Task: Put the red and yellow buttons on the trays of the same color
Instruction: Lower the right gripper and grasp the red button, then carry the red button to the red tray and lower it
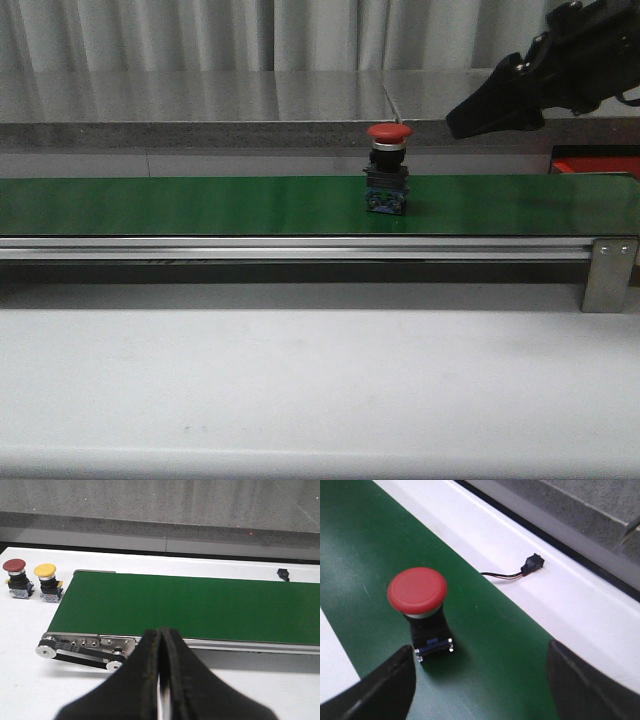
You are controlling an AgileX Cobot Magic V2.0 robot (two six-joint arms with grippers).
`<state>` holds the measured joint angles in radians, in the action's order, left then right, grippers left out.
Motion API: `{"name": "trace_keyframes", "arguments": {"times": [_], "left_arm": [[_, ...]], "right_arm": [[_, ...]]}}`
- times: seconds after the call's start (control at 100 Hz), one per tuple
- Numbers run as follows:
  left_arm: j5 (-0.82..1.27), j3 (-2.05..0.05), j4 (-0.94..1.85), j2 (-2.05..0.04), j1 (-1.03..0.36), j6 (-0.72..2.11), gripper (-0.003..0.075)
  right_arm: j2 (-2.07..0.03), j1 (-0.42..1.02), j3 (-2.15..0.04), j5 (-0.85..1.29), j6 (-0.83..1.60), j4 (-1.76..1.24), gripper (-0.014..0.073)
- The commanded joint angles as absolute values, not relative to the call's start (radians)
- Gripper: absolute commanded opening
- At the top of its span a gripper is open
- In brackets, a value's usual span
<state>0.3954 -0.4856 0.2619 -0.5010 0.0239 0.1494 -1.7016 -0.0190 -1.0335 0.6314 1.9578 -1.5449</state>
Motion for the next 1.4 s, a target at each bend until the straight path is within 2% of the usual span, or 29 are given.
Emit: {"name": "trace_keyframes", "arguments": {"times": [0.0, 0.6, 0.67, 0.84, 0.93, 1.14, 1.39], "left_arm": [[0.323, -0.511, 0.279, -0.503, 0.016, 0.151, -0.002], [0.323, -0.511, 0.279, -0.503, 0.016, 0.151, -0.002], [0.323, -0.511, 0.279, -0.503, 0.016, 0.151, -0.002], [0.323, -0.511, 0.279, -0.503, 0.016, 0.151, -0.002], [0.323, -0.511, 0.279, -0.503, 0.016, 0.151, -0.002], [0.323, -0.511, 0.279, -0.503, 0.016, 0.151, -0.002], [0.323, -0.511, 0.279, -0.503, 0.016, 0.151, -0.002]], "right_arm": [[-1.687, 0.001, -1.078, 0.665, 1.962, -1.573, 0.0539], [-1.804, 0.072, -1.179, 0.662, 1.966, -1.567, 0.0536], [-1.813, 0.072, -1.18, 0.641, 1.966, -1.567, 0.0487], [-1.813, 0.072, -1.183, 0.635, 1.967, -1.559, 0.0232], [-1.809, 0.071, -1.189, 0.638, 1.967, -1.559, 0.0148], [-1.748, 0.038, -1.216, 0.578, 1.967, -1.559, 0.0132], [-1.693, -0.122, -1.318, 0.502, 1.953, -1.567, 0.0132]]}}
